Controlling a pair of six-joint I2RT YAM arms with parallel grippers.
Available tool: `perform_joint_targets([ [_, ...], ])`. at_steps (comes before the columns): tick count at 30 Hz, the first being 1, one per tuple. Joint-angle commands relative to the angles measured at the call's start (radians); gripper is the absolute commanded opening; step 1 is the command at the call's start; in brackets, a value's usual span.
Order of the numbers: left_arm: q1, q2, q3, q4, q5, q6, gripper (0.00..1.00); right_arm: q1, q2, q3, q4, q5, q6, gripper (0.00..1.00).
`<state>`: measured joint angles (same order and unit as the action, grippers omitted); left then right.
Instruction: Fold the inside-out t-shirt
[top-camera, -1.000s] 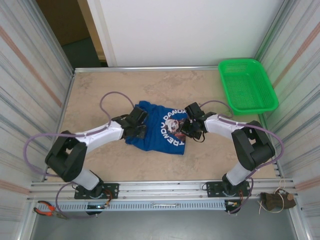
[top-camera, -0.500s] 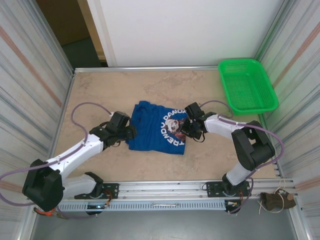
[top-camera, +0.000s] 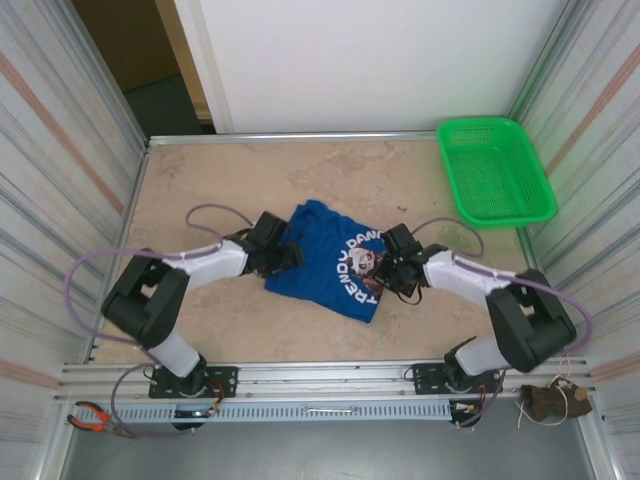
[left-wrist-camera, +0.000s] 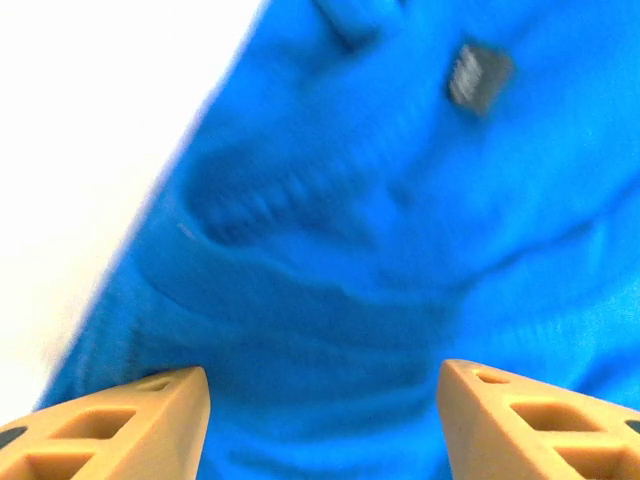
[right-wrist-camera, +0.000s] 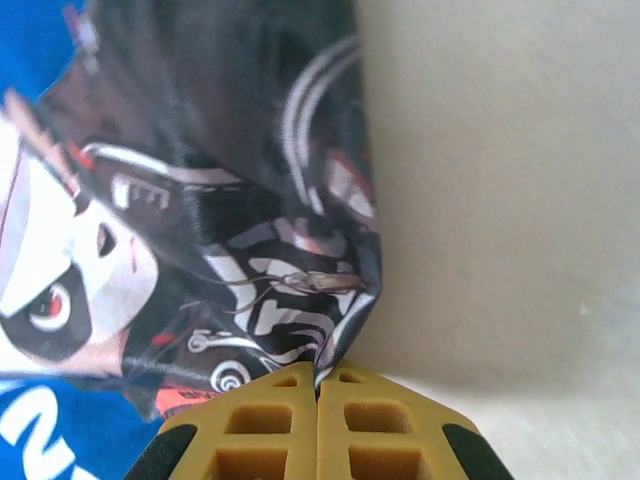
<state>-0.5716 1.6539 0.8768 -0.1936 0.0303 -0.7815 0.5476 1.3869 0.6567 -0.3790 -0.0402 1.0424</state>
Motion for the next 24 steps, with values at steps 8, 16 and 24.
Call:
perform_joint_targets([
  [8, 0.098, 0.469, 0.674, -0.193, 0.085, 0.487, 0.63, 0.335, -0.389, -0.166, -0.191, 0.179, 0.369, 0.30],
  [16, 0.128, 0.296, 0.752, -0.229, 0.239, 0.451, 0.66, -0.060, -0.472, -0.058, -0.146, -0.027, -0.018, 0.25],
  [24, -0.022, -0.050, 0.157, 0.055, 0.302, 0.142, 0.68, -0.139, -0.197, 0.024, 0.087, -0.260, -0.177, 0.14],
])
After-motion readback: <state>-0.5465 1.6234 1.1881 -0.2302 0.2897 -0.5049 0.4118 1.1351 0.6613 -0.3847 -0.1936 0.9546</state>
